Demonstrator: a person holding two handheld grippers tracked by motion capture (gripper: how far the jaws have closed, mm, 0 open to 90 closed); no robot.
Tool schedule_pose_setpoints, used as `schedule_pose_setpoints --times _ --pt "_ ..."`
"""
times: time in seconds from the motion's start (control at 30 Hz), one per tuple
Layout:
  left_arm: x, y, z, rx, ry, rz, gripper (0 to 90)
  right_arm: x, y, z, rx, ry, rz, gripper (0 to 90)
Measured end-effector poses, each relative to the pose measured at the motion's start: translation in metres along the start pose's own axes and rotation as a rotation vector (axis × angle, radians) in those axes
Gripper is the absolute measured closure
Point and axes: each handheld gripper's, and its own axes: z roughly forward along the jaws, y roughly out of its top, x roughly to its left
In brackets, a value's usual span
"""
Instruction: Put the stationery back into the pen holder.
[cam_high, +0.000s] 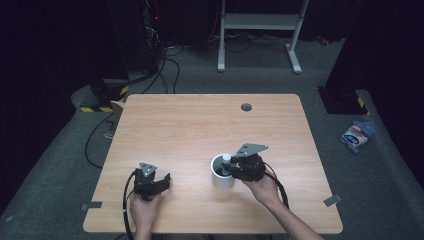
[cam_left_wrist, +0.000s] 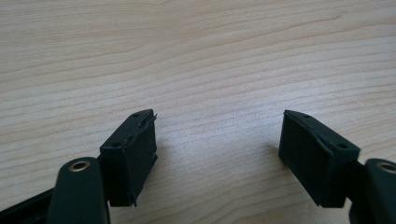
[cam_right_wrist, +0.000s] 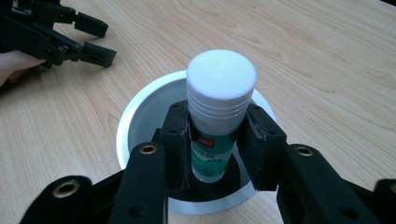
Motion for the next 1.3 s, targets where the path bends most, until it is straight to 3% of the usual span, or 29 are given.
schedule_pose_setpoints --times 0.33,0.73,1.3 --pt "0.000 0.000 0.000 0.002 -0.001 0.003 27.5 0.001 -0.001 0.001 0.005 0.004 -0.021 62.9" --pt "0.000 0.000 0.000 0.002 0.000 0.004 27.4 -0.001 0.001 -0.010 -0.051 0.037 -0.016 49.2" --pt "0.000 0.000 0.000 0.003 -0.001 0.005 27.5 -0.010 -0.001 -0.028 -0.097 0.011 0.004 46.2"
